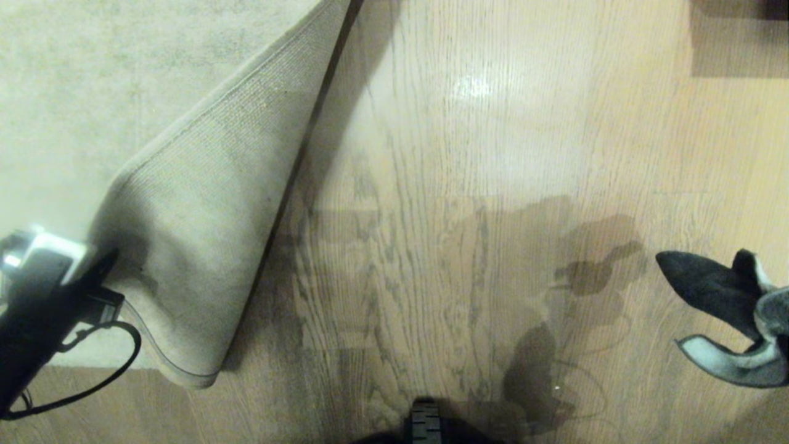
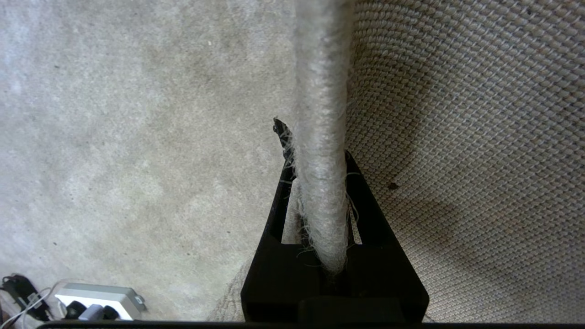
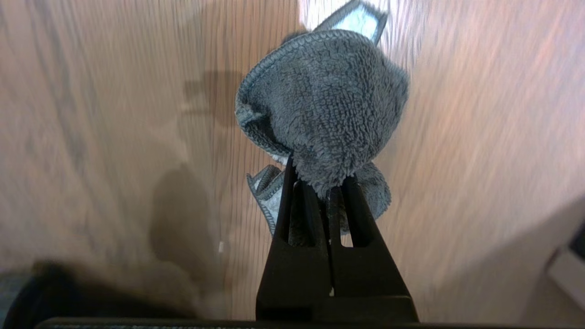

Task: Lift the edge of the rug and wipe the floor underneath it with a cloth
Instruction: Lay down the carpet

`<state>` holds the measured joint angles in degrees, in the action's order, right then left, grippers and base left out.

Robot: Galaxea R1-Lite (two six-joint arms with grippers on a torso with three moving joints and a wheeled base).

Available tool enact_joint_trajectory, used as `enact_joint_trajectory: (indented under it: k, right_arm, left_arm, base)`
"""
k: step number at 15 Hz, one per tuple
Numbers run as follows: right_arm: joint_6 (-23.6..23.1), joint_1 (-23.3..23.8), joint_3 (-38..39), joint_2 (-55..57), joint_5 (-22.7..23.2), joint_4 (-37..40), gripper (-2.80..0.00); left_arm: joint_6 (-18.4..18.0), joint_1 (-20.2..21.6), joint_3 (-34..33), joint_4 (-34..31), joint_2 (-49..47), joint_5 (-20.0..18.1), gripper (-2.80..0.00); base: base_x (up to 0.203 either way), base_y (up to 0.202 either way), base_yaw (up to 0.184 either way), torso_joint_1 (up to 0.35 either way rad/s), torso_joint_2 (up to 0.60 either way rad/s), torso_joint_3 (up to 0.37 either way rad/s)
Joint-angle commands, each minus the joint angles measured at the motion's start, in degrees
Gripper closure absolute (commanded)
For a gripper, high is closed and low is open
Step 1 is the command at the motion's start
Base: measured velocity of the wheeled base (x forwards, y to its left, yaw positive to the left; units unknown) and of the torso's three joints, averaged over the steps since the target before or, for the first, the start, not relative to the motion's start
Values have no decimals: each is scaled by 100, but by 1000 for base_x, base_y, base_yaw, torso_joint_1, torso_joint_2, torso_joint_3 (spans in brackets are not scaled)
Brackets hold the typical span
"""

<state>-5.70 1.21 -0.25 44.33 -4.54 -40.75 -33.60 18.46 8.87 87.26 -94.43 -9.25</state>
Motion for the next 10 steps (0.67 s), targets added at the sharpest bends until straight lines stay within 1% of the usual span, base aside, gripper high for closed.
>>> enact_joint_trajectory:
  k: [1,4,6,7,8,10]
  right_arm:
    - [17,-12,20,-1544,9,1108,0]
    - [61,-63,-21,-3325,84,2858,0]
    - [137,-85,-163,-4223,293,4325,0]
    - [179,-96,-226,-4411,392,4720,0]
    - [224,-110,-274,-4424,471,4866,0]
    - [425,-109,-274,-4424,463,4866,0]
  left_arm:
    - [-15,-11,-16,269,3,-6,0]
    - [-15,-18,-17,269,3,-6,0]
    - [-24,-31,-26,269,12,-6,0]
    - [-24,-50,-26,269,21,-6,0]
    - [-33,-62,-26,269,21,-6,0]
    - [-33,-62,-26,269,30,-6,0]
  base:
    - [0,0,0,0,0,0]
    - [0,0,0,0,0,0]
    - [0,0,0,0,0,0]
    - [0,0,0,0,0,0]
    - [0,0,0,0,0,0]
    - [0,0,0,0,0,0]
